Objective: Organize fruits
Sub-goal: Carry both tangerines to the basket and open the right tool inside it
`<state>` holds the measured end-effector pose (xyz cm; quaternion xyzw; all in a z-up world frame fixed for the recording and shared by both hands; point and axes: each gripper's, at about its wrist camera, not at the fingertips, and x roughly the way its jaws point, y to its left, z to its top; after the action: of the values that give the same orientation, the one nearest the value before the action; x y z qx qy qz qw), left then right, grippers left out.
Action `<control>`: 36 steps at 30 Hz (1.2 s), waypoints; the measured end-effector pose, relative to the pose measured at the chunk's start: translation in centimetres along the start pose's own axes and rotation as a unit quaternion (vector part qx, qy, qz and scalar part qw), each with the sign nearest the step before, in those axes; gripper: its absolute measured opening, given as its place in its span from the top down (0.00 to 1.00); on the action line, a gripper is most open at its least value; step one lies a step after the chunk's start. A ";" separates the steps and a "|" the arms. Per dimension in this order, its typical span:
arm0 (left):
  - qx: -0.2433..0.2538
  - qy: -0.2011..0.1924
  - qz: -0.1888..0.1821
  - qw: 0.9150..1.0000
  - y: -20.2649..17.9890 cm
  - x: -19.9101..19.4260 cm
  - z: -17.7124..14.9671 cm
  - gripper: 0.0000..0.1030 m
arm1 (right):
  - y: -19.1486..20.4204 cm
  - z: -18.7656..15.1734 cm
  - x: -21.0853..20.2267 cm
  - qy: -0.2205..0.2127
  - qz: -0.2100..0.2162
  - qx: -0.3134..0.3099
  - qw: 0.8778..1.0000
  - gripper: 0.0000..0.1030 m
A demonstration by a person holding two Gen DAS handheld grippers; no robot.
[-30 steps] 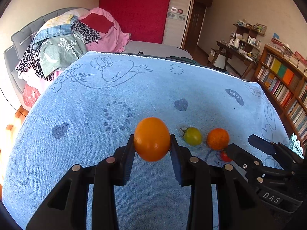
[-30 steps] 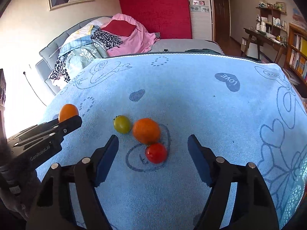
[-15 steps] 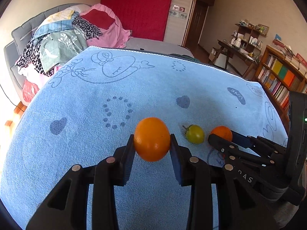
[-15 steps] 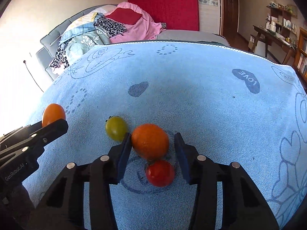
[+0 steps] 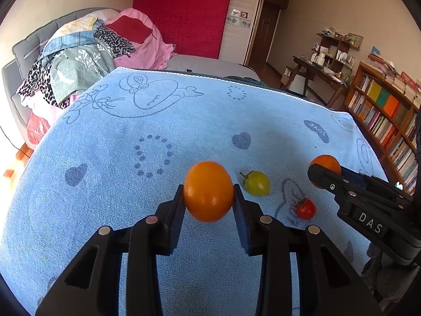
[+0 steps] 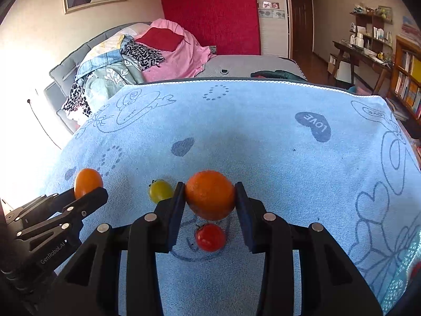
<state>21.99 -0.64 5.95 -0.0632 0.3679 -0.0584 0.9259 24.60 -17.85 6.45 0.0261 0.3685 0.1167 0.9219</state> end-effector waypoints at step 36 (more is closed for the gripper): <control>0.111 -0.042 -0.042 0.992 -7.9 -3.3 -2.9 0.66 | -5.6 -7.4 -14.9 -0.050 -0.086 0.099 0.990 0.62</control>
<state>17.08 -8.15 7.37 0.0226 0.3167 -0.1348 0.9386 10.24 -27.10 10.35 0.0910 0.3327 -0.0015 0.9386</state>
